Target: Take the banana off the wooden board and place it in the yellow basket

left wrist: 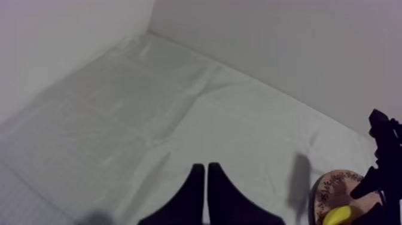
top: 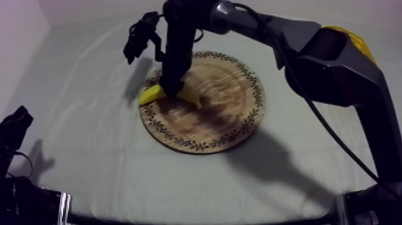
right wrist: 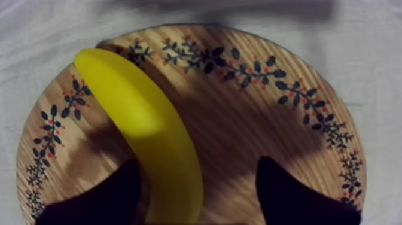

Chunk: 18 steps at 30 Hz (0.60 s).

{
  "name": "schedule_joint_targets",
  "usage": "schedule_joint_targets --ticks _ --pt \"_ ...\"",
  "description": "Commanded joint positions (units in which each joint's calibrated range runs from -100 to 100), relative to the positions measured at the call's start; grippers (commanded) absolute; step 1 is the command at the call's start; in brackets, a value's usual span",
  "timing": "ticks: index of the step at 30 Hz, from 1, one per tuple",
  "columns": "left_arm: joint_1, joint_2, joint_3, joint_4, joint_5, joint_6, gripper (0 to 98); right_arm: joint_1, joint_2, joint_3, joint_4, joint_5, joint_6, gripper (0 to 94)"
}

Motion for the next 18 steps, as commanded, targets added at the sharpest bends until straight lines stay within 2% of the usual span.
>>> schedule_joint_targets --ticks 1,10,16,18 --pt "-0.02 0.04 0.0 0.03 0.0 0.02 0.1 -0.11 -0.08 0.45 0.18 0.14 0.21 51.1" --pt "-0.02 0.04 0.0 0.03 0.0 0.02 0.1 -0.89 -0.44 3.6 0.77 0.9 0.33 47.1" --pt "-0.02 0.04 0.0 0.03 0.0 0.02 0.1 -0.91 -0.2 4.28 1.3 -0.32 0.23 32.4" --pt "-0.02 0.04 0.0 0.03 0.0 0.02 0.1 -0.94 -0.27 4.25 1.49 -0.53 0.31 24.2"
